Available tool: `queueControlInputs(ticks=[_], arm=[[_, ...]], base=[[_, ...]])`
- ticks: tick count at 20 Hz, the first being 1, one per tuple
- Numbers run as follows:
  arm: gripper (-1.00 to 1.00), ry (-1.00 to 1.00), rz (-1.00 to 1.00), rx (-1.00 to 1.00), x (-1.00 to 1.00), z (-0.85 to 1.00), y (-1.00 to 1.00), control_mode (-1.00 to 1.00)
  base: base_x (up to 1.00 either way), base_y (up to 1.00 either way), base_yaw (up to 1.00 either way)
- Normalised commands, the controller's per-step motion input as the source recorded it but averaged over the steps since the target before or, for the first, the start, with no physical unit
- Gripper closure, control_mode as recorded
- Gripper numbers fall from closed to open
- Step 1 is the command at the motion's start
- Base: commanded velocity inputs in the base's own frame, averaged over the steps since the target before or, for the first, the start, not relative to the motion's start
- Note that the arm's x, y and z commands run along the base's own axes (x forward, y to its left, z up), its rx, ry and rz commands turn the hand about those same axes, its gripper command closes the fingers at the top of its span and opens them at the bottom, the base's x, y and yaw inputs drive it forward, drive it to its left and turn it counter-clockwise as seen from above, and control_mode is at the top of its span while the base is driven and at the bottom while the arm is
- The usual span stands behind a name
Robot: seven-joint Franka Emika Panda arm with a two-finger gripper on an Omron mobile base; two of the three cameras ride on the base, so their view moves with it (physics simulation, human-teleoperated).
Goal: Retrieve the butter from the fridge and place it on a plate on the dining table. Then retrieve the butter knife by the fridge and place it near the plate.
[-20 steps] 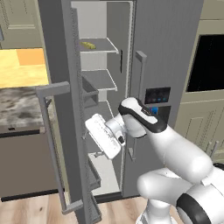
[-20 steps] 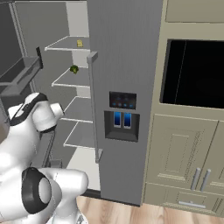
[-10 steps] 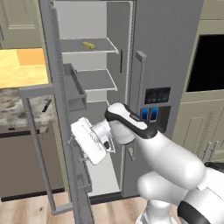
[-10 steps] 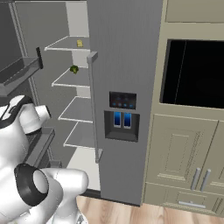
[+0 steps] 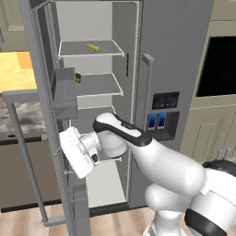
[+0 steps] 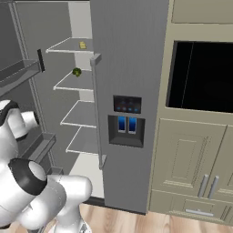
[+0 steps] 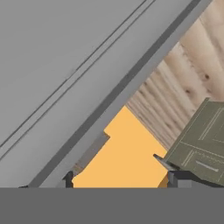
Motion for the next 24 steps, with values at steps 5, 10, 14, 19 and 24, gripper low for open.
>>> queueControlInputs(ticks=[5, 10, 14, 19, 24], arm=[[-1.00, 0.00, 0.00, 0.00, -0.08, 0.00, -0.03, -1.00], [-1.00, -0.01, 0.00, -0.10, -0.03, -0.02, -0.82, -1.00], [-1.00, -0.09, 0.00, -0.41, 0.00, -0.09, -1.00, -1.00], [-1.00, -0.11, 0.16, -0.52, 0.00, -0.49, -0.91, -1.00], [-1.00, -0.06, 0.40, -0.59, 0.15, -0.26, -0.74, -1.00]], base=[[0.00, 0.00, 0.00], [0.00, 0.00, 0.00], [0.00, 0.00, 0.00], [0.00, 0.00, 0.00], [0.00, 0.00, 0.00]])
